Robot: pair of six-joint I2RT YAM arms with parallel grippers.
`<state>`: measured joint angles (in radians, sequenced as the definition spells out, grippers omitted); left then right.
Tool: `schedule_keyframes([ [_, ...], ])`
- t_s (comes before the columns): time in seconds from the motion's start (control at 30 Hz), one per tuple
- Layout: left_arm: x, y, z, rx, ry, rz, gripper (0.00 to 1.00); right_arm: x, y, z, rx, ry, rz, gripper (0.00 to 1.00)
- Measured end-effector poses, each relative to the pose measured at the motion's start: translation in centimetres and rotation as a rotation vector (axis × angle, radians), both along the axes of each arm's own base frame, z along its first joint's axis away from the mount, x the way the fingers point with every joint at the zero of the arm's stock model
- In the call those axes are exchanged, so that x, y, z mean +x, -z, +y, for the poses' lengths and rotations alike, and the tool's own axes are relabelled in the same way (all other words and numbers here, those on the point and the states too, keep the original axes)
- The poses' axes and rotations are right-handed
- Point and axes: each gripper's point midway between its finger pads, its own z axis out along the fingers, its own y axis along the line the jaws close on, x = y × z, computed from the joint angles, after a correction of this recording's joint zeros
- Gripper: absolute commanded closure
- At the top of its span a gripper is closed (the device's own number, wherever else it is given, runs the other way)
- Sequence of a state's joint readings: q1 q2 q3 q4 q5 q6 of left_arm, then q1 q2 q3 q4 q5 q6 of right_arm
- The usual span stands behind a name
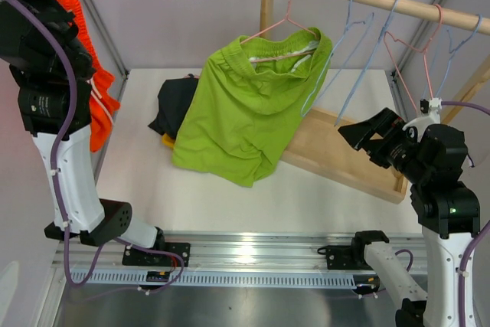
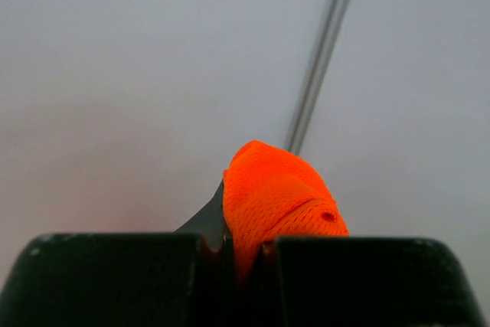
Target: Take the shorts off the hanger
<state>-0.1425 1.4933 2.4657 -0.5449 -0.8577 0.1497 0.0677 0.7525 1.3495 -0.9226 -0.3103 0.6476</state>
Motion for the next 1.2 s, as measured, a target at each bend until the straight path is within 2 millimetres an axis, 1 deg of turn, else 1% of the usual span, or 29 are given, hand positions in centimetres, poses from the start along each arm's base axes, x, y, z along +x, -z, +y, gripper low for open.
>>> schedule_keyframes([
  [0.07,0.8,-0.6,-1.2,0.013,0.080,-0.025,1.00,-0.1,0.4,0.1,0.007,-0.002,0.003,0.01],
  [0.13,1.9,-1.0,-3.2,0.033,0.176,-0.035,1.00,-0.1,0.8,0.1,0.009,-0.003,0.007,0.01],
  [0.2,3.5,-1.1,-5.9,0.064,0.292,-0.032,1.00,-0.2,1.2,0.1,0.012,-0.002,0.013,0.00],
  [0.27,5.4,-0.8,-8.9,0.100,0.415,-0.017,1.00,-0.3,1.5,0.1,0.014,-0.001,0.016,0.01],
  [0.3,6.4,-0.5,-10.2,0.114,0.467,-0.011,1.00,-0.3,1.6,0.1,0.014,-0.001,0.015,0.01],
  [0.37,8.2,0.1,-12.3,0.135,0.546,0.004,1.00,-0.4,1.6,0.1,0.016,0.000,0.014,0.01],
  [0.47,10.9,1.7,-15.4,0.160,0.643,0.042,1.00,-0.7,1.6,0.1,0.018,0.001,0.008,0.01],
  [0.53,12.4,2.8,-17.0,0.166,0.689,0.065,1.00,-0.9,1.5,0.0,0.017,0.002,0.000,0.01],
  [0.6,13.5,4.0,-18.0,0.170,0.715,0.090,1.00,-1.1,1.4,0.0,0.017,0.004,-0.004,0.01],
  [0.7,15.5,6.9,-18.9,0.170,0.725,0.137,1.00,-1.3,1.4,0.0,0.017,0.005,-0.007,0.00],
  [0.8,17.7,11.0,-19.5,0.166,0.717,0.199,1.00,-1.4,1.4,-0.1,0.015,0.008,-0.007,0.01],
  [0.87,19.0,15.1,-19.5,0.158,0.697,0.269,1.00,-1.5,1.5,-0.2,0.013,0.011,-0.003,0.01],
  [1.0,20.6,23.9,-19.6,0.133,0.683,0.426,1.00,-1.5,1.5,-0.2,0.011,0.013,-0.002,0.01],
  [1.03,20.7,26.0,-19.7,0.123,0.686,0.465,0.96,-1.6,1.4,-0.2,0.011,0.012,-0.005,0.01],
  [1.07,20.8,27.9,-19.9,0.112,0.695,0.497,0.88,-1.6,1.3,-0.1,0.013,0.007,-0.009,0.00],
  [1.1,20.8,29.5,-20.0,0.101,0.707,0.524,0.67,-1.7,1.0,0.1,0.018,-0.007,-0.019,0.00],
  [1.13,20.6,30.9,-20.2,0.093,0.721,0.550,0.24,-1.7,0.5,0.5,0.027,-0.028,-0.037,0.01],
  [1.17,20.4,32.3,-20.5,0.082,0.737,0.577,0.08,-1.7,-0.2,1.0,0.044,-0.061,-0.059,0.01],
  [1.2,20.3,33.3,-20.7,0.062,0.749,0.591,0.01,-1.7,-0.9,1.6,0.061,-0.092,-0.079,0.01],
])
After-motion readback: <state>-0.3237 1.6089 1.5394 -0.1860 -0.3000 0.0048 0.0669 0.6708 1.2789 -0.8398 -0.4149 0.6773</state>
